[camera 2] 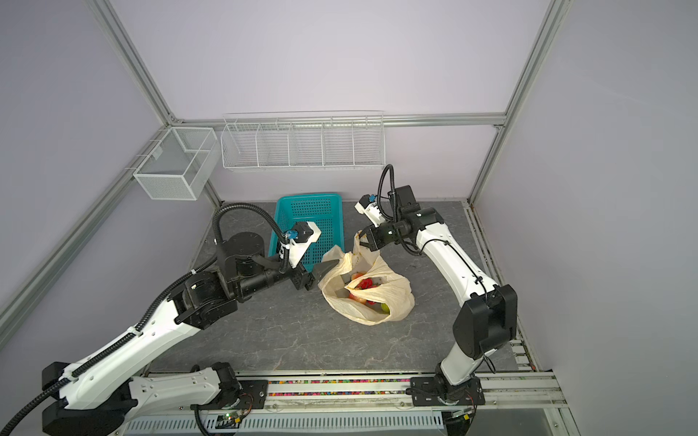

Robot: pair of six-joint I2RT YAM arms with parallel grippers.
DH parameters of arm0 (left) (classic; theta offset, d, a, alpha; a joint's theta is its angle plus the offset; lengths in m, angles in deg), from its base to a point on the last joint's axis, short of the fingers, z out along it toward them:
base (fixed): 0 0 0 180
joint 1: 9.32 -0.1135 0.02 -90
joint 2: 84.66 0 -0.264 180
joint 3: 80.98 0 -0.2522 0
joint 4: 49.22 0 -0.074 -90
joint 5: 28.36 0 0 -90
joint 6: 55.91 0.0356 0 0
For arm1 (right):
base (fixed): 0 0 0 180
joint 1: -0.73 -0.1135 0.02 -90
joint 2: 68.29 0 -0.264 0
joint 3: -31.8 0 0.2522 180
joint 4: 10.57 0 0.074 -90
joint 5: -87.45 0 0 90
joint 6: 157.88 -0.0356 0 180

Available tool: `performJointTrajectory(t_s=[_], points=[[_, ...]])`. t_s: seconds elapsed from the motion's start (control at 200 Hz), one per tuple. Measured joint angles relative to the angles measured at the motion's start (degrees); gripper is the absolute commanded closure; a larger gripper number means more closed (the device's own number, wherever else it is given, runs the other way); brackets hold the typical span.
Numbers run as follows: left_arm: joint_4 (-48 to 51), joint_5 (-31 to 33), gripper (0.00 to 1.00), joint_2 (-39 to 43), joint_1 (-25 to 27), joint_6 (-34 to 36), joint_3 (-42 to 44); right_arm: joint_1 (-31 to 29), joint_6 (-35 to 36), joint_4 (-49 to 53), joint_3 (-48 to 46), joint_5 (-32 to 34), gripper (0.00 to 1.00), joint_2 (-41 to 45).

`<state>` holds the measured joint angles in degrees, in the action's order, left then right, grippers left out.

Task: Place the fake fruits into the plastic bag and tie a complex knot
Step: 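Raise both grippers holding the bag handles upward above the bag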

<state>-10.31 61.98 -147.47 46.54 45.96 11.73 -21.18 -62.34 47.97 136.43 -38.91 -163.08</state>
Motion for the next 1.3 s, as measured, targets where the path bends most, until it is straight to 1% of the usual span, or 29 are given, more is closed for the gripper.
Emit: performJointTrajectory(t_s=[0.115,0.25,0.32,0.415,0.525,0.615,0.75,0.785,0.825,0.885,0.935,0.99,1.02,1.09,1.105,1.125,1.135,1.19,1.21,1.225,1.255,1.3], points=[[1.81,1.11,0.19,1.55,0.0,2.25,0.0,0.13,-0.2,0.52,0.79,0.98,0.93,-0.31],[4.11,0.98,0.18,6.82,-0.28,6.12,-0.07,0.13,-0.79,0.66,2.73,2.21,0.93,-1.62],[4.85,-0.74,0.16,8.87,-0.68,7.72,-0.48,0.13,-1.03,0.72,3.34,2.58,0.93,-2.16],[5.68,-4.72,0.15,9.35,-1.03,8.98,-1.7,0.11,-1.22,0.83,3.93,2.97,0.93,-2.71],[6.6,-10.49,0.13,6.88,-1.11,9.44,-4.33,0.11,-1.27,0.9,4.0,3.67,0.93,-2.8],[7.13,-14.38,0.13,3.15,-1.09,9.4,-6.32,0.11,-1.25,1.07,4.2,4.02,0.93,-2.8],[7.78,-16.96,0.14,-3.61,-0.92,9.35,-8.7,0.11,-1.27,1.11,4.31,4.2,0.93,-2.8],[8.13,-16.96,0.17,-5.2,-0.79,9.4,-9.14,0.11,-1.27,1.16,4.31,4.2,0.93,-2.8],[8.52,-16.87,0.23,-6.82,-0.7,9.4,-9.51,0.11,-1.27,1.2,4.31,4.22,0.93,-2.8],[8.9,-16.61,0.38,-8.52,-0.68,9.57,-9.6,0.11,-1.27,1.29,4.31,4.2,0.93,-2.8],[9.35,-15.61,0.49,-9.27,-0.66,8.76,-9.57,0.11,-1.27,1.29,4.31,4.22,0.93,-2.82],[8.94,-14.38,0.56,-9.35,-0.61,8.76,-9.29,0.11,-1.27,1.29,4.35,4.24,0.93,-2.89],[8.11,-13.64,0.62,-9.11,-0.61,8.15,-8.98,0.11,-1.27,1.33,4.46,4.31,0.93,-2.99],[5.84,-12.22,0.81,-8.15,-0.61,6.29,-8.0,0.04,-1.27,1.55,5.35,4.81,0.92,-3.67],[5.16,-11.8,0.83,-7.89,-0.61,4.81,-7.76,0.04,-1.29,1.66,5.68,4.94,0.92,-3.91],[4.42,-11.34,0.86,-7.61,-0.61,4.83,-7.5,0.0,-1.31,1.84,6.16,5.16,0.88,-4.28],[4.11,-10.88,0.87,-7.5,-0.61,3.78,-7.41,-0.02,-1.44,1.92,6.51,5.22,0.86,-4.5],[1.86,-8.9,0.97,-6.91,-0.61,0.79,-6.88,-0.26,-1.75,2.75,8.74,6.12,0.81,-5.84],[1.25,-7.78,1.0,-6.8,-0.61,-1.36,-6.84,-0.37,-2.38,3.06,9.77,6.73,0.79,-6.47],[0.76,-7.08,1.0,-6.73,-0.59,-1.68,-6.82,-0.39,-2.38,3.28,10.54,7.17,0.76,-6.8],[-0.11,-5.05,1.0,-6.67,-0.59,-4.61,-6.82,-0.61,-2.84,3.78,12.13,8.2,0.7,-7.58],[-0.74,-2.03,1.0,-6.67,-0.59,-8.63,-6.93,-0.87,-3.96,4.31,14.75,10.08,0.63,-8.68]])
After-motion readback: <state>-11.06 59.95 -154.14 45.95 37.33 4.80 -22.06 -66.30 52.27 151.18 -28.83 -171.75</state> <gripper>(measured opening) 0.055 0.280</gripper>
